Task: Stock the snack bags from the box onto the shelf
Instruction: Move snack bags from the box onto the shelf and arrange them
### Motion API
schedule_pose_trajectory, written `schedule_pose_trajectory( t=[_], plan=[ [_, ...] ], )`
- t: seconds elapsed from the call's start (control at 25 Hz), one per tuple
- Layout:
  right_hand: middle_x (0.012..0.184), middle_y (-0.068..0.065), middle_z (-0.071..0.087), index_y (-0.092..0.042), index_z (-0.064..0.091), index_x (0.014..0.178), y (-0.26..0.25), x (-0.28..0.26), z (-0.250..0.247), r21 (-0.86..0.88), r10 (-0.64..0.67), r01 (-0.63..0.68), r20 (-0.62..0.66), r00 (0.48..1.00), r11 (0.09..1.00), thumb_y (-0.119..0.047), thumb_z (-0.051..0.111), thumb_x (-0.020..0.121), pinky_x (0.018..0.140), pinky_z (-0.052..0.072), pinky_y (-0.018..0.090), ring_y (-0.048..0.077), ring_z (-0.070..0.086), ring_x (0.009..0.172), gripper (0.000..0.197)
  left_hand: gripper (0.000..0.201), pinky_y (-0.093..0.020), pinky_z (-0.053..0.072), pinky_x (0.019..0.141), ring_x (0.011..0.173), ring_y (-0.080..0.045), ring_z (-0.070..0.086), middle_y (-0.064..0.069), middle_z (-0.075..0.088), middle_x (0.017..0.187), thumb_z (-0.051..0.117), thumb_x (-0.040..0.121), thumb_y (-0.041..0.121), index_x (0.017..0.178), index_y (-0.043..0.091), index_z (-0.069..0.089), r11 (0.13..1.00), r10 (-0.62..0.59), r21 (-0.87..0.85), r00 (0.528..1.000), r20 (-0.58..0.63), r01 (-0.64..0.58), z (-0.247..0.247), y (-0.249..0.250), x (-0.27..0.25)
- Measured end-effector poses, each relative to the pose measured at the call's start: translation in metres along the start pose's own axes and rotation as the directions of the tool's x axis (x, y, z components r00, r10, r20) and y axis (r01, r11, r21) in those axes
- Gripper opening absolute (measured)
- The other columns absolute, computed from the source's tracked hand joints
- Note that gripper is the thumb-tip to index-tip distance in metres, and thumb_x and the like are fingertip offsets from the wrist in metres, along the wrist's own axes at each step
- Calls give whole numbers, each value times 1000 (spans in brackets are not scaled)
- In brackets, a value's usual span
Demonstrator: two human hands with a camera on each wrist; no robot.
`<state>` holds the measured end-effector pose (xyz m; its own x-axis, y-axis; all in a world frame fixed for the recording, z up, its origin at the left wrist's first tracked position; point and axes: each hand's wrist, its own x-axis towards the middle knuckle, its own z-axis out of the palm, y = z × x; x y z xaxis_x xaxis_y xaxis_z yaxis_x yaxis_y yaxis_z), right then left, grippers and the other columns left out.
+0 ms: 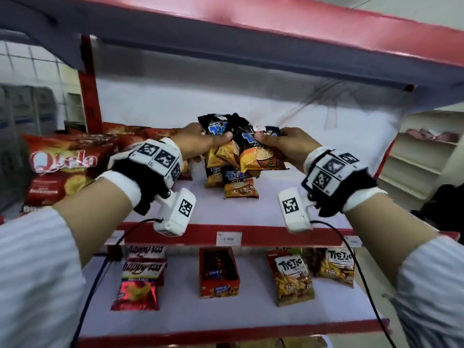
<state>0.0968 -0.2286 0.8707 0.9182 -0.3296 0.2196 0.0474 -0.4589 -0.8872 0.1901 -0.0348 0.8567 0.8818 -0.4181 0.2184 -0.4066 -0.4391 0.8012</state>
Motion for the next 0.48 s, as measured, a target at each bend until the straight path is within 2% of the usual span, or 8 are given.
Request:
schedule_pose_trajectory(
  t=[0.04, 0.12, 0.2, 0.28, 0.32, 0.4, 0.44, 0.48],
  plan=[
    [97, 16, 68, 3, 63, 100, 3, 12, 0, -45, 54, -53, 14, 998, 998, -36, 76, 75, 96, 49, 47, 34, 65, 90, 48, 74, -35, 48, 92, 103, -28, 61, -8, 63, 116, 64, 77, 61, 124, 4, 56, 998, -47, 39, 997, 55, 45, 4, -3, 16],
    [79, 14, 57, -4, 60, 89, 12, 29, 2, -122, 139, -131, 61, 988, 984, -36, 77, 74, 78, 44, 42, 28, 52, 73, 39, 60, -35, 49, 90, 92, -28, 63, -13, 65, 105, 67, 79, 52, 112, 2, 62, 995, -103, 3, 982, 160, 104, 16, -10, 36],
    [77, 13, 52, -6, 62, 98, 20, 39, 5, -195, 205, -187, 79, 975, 963, -34, 76, 76, 76, 42, 40, 25, 47, 74, 38, 52, -34, 51, 88, 85, -23, 61, -8, 63, 100, 75, 76, 41, 112, 5, 60, 983, -143, -84, 963, 228, 166, 23, -21, 47],
    [80, 13, 57, -2, 63, 106, 26, 47, 6, -251, 259, -228, 97, 961, 941, -29, 76, 76, 81, 48, 41, 25, 52, 76, 43, 60, -38, 51, 93, 99, -25, 61, -6, 62, 113, 79, 73, 35, 121, 7, 56, 981, -165, -51, 937, 308, 189, 29, -35, 55],
    [82, 15, 59, -1, 62, 103, 29, 50, 7, -294, 277, -237, 103, 955, 926, -28, 77, 76, 84, 49, 44, 26, 54, 77, 41, 63, -38, 50, 93, 104, -26, 60, -9, 62, 121, 79, 73, 35, 125, 8, 55, 985, -162, -3, 923, 348, 174, 30, -40, 57],
    [85, 18, 60, -1, 61, 91, 34, 54, 9, -355, 302, -249, 101, 948, 901, -25, 76, 77, 88, 51, 47, 28, 57, 78, 33, 70, -35, 47, 95, 111, -25, 57, -6, 59, 128, 78, 73, 39, 131, 11, 51, 989, -143, 94, 910, 390, 115, 33, -45, 59],
    [84, 18, 61, -3, 59, 84, 36, 54, 11, -357, 308, -256, 99, 946, 898, -24, 76, 77, 85, 52, 47, 28, 58, 75, 28, 73, -34, 45, 100, 116, -24, 55, -1, 56, 130, 76, 74, 43, 134, 13, 47, 987, -139, 135, 907, 398, 92, 34, -46, 60],
    [84, 16, 62, -6, 58, 80, 39, 54, 12, -358, 314, -261, 97, 944, 896, -23, 76, 78, 84, 53, 47, 27, 58, 73, 25, 76, -36, 43, 103, 121, -24, 53, -2, 53, 134, 74, 74, 46, 136, 14, 44, 983, -147, 160, 902, 405, 88, 33, -48, 61]
  ],
)
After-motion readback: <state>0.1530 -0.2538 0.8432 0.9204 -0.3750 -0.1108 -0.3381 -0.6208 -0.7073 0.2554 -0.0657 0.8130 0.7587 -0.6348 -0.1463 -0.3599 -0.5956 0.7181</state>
